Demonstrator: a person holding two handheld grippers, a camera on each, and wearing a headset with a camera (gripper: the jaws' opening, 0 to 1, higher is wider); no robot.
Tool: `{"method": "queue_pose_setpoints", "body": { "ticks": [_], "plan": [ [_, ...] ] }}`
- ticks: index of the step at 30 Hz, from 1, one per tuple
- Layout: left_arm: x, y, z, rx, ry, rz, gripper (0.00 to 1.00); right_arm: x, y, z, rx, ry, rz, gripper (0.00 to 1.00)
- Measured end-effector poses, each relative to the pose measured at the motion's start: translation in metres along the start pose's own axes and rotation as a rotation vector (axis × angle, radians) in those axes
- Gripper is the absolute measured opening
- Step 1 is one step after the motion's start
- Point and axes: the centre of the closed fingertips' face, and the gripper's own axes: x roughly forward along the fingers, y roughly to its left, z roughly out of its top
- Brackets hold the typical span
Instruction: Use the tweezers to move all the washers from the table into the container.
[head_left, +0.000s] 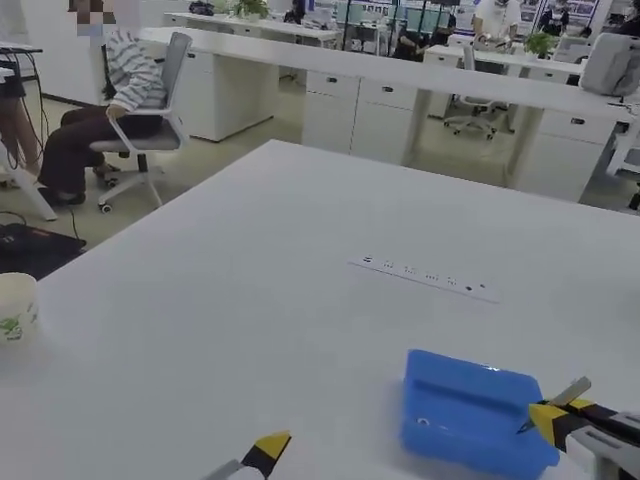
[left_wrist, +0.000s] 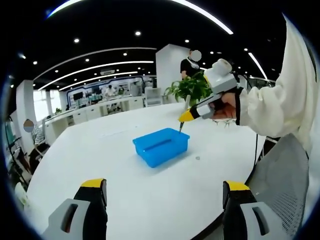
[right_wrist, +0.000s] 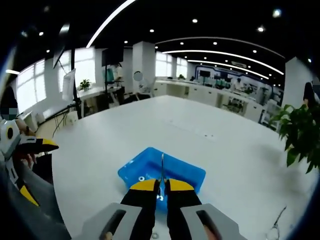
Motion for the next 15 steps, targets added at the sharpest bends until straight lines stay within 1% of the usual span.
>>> {"method": "queue_pose_setpoints", "body": {
  "ticks": [2,5,8,10,15],
  "plan": [
    [0.0,0.0,0.0,0.006,0.002,0.003,0.99,-0.005,0.002,-0.002,0.002,-0.002,0.001,0.03],
    [0.0,0.0,-0.001,0.007,0.008,0.002,0.99,-0.009,-0.002,-0.005,0.016,-0.005,-0.002,0.03],
    [0.0,-0.001,-0.002,0.01,0.018,-0.003,0.99,-0.014,0.002,-0.01,0.019,-0.007,-0.008,0.03],
    [0.0,-0.002,-0.003,0.015,0.021,-0.007,0.99,-0.015,0.0,-0.013,0.023,-0.003,-0.008,0.03],
    [0.0,-0.003,-0.005,0.025,0.042,-0.008,0.99,-0.021,0.002,-0.029,0.047,0.017,-0.008,0.03]
  ]
}}
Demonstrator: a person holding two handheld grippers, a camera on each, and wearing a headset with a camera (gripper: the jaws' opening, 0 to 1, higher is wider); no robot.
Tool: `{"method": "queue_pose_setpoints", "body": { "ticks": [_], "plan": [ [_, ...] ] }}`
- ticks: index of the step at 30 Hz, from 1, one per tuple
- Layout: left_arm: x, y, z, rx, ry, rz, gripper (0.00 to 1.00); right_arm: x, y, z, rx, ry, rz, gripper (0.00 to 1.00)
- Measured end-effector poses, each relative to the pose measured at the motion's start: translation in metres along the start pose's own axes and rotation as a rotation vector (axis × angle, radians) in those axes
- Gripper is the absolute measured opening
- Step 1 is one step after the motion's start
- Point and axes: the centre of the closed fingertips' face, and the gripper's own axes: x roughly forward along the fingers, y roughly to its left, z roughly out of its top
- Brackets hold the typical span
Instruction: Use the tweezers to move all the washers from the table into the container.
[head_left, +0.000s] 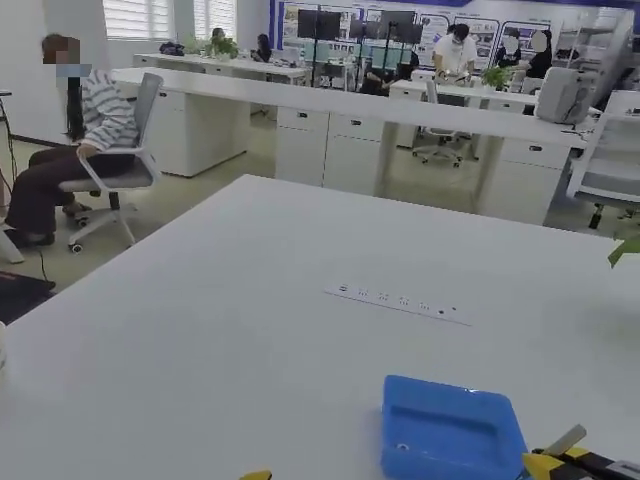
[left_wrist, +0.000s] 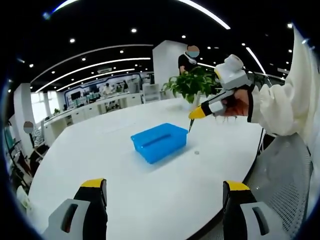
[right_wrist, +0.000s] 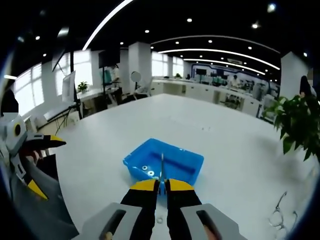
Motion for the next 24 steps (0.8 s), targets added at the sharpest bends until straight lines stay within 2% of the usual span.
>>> {"method": "queue_pose_setpoints", "body": {
  "ticks": [9,24],
  "plan": [
    [0.0,0.0,0.0,0.006,0.002,0.005,0.99,0.001,0.001,-0.031,0.03,0.06,0.006,0.03],
    [0.002,0.001,-0.004,0.015,0.027,0.012,0.98,0.015,-0.001,-0.058,0.046,0.132,0.008,0.03]
  ]
}}
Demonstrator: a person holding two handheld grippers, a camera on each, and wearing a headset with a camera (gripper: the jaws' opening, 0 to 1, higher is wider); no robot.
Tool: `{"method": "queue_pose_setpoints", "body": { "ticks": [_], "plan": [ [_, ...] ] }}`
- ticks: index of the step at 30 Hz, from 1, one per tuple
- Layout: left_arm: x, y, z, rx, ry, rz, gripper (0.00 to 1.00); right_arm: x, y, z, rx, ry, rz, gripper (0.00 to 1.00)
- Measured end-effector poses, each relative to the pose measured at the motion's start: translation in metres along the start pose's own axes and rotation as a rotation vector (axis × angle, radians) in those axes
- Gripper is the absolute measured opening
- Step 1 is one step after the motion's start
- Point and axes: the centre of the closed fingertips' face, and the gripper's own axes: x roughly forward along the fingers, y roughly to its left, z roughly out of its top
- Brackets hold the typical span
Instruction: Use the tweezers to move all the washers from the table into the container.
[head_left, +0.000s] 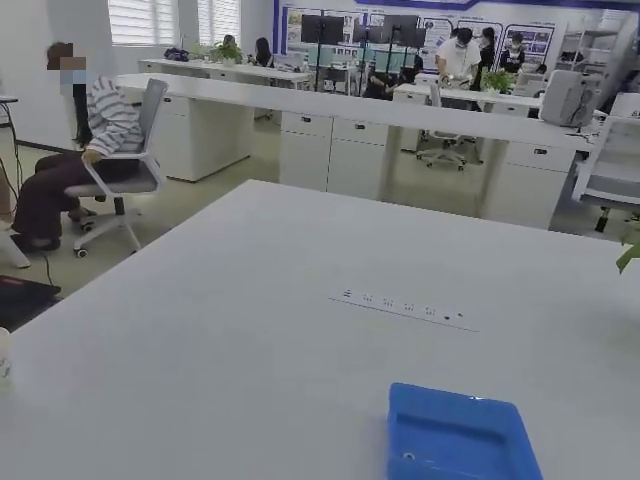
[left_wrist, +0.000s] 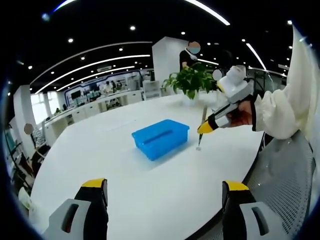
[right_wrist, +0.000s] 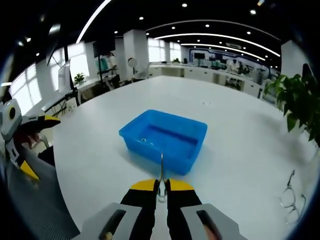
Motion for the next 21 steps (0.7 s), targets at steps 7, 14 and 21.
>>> {"method": "queue_pose_setpoints", "body": {
  "ticks": [7,14,21],
  "plan": [
    [0.0003,-0.0002,-0.001,0.004,0.004,-0.001,0.98,0.0046,-0.002,-0.0037,-0.009,0.015,-0.013,0.03],
    [0.0007,0.0009,-0.0021,0.006,0.009,0.003,0.97,0.0066,-0.0032,-0.0068,-0.011,0.018,-0.016,0.03],
    [0.0011,0.0011,-0.0025,0.009,0.011,0.003,0.97,0.0066,-0.002,-0.0063,-0.034,0.014,-0.018,0.03]
  ]
}}
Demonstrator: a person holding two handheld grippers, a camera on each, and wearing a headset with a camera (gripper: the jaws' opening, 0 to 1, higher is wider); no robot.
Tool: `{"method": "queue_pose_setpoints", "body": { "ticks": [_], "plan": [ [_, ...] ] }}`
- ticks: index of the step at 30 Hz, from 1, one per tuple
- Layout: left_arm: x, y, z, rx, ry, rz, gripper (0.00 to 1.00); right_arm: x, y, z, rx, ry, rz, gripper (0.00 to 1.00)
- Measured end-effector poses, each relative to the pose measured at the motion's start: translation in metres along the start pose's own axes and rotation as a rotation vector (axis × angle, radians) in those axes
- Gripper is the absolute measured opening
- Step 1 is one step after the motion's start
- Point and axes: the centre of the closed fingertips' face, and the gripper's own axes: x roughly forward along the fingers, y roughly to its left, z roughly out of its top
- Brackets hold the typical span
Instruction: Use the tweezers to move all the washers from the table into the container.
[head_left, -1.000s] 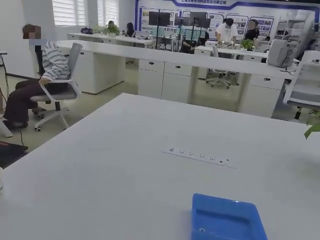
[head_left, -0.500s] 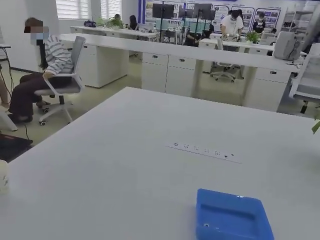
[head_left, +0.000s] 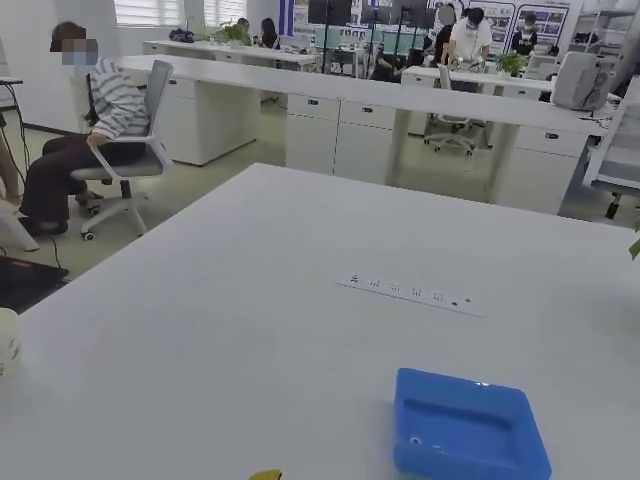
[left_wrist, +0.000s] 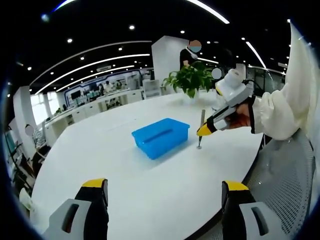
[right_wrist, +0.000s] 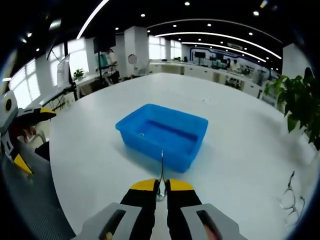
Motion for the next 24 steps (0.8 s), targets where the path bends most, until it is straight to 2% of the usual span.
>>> {"method": "queue_pose_setpoints", "body": {
  "ticks": [4,13,18,21,24],
  "plan": [
    [0.0001,0.0008,-0.0005,-0.001,0.002,0.003,0.96,0.0005,-0.0015,0.0003,-0.032,0.014,-0.006,0.03],
    [0.0006,0.0025,-0.0012,0.0,0.008,0.007,0.96,0.0027,-0.0038,0.0007,-0.024,0.014,-0.004,0.04],
    [0.0011,0.0026,-0.0016,0.001,0.01,0.005,0.96,0.0029,-0.0022,-0.0005,-0.024,-0.01,-0.013,0.03],
    [0.0014,0.0022,-0.0019,0.003,0.012,0.003,0.96,0.0028,-0.0058,-0.0014,0.02,-0.035,-0.029,0.03],
    [0.0014,0.0021,-0.0022,0.005,0.015,0.002,0.95,0.0024,-0.0059,-0.0011,0.032,-0.04,-0.028,0.02]
  ]
}}
